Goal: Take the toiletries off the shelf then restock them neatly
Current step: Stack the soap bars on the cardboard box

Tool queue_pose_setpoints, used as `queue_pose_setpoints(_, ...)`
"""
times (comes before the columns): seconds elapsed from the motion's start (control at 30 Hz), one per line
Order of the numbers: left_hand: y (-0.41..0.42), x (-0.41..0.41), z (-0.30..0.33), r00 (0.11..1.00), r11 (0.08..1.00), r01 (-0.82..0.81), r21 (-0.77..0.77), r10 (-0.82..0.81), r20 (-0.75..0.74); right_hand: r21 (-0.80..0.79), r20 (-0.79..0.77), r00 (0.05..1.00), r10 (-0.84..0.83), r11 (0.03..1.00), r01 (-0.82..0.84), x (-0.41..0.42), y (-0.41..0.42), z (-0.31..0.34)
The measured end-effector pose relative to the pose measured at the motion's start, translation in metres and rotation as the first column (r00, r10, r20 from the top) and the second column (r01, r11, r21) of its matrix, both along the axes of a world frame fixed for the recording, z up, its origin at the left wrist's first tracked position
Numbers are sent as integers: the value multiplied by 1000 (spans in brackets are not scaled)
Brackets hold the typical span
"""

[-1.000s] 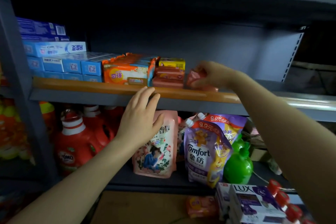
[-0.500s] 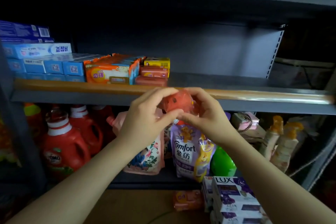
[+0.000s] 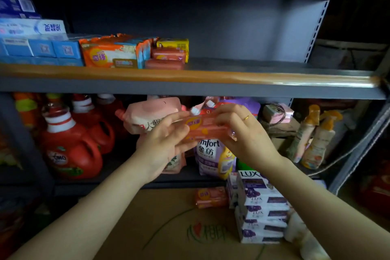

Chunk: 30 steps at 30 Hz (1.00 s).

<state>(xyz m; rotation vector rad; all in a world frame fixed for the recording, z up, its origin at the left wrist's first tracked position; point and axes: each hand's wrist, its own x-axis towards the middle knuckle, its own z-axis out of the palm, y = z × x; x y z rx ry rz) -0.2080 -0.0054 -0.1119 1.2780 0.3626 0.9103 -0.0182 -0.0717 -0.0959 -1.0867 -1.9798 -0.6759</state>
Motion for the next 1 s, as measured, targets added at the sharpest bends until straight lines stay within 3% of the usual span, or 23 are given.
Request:
queue_pose_setpoints(0.1,-2,5,-7,1000,986,11,-169,-14,-14,-11,7,1000,11,1000,-11,0,-2,-9)
queue_pose_setpoints(0.2,-2,6,-24,994,929,99,-356,-79,71,-214,-411,903,121,951,-225,-5,-11,-9)
queue_pose_setpoints(0.27,-1,5,-38,988,897,136,-420,-92,124,-294,-555,826,101,905,-308,-3,-16,-10)
queue_pose_setpoints(0.4,7,-1,-68,983,922,147,-357,-95,160,-432,-390,921,-5,884,-178,12,-18,-20)
queue_pose_setpoints(0.47,9,-5,-80,990,958,118,-263,-93,104,-507,-402,915,-40,842,-186,17,-19,-28)
queue_pose_setpoints(0.53,8,-10,-90,982,944,172,-282,-140,130,-522,-396,916,-58,835,-173,18,-19,-37)
queue_pose_setpoints(0.63,2,-16,-103,900,828,418,-373,-323,293,-520,-374,926,-41,836,-173,16,-21,-47)
queue_pose_setpoints(0.77,-5,-15,-120,891,640,446,-625,-251,379,-547,-301,953,-28,824,-148,12,-21,-53)
queue_pose_setpoints(0.87,-15,-14,-130,968,690,248,-680,-145,206,-561,-283,959,-30,816,-140,12,-20,-56)
queue_pose_setpoints(1.0,-32,-6,-139,977,766,-124,-631,-18,-214,-586,-281,958,-59,801,-123,16,-17,-62)
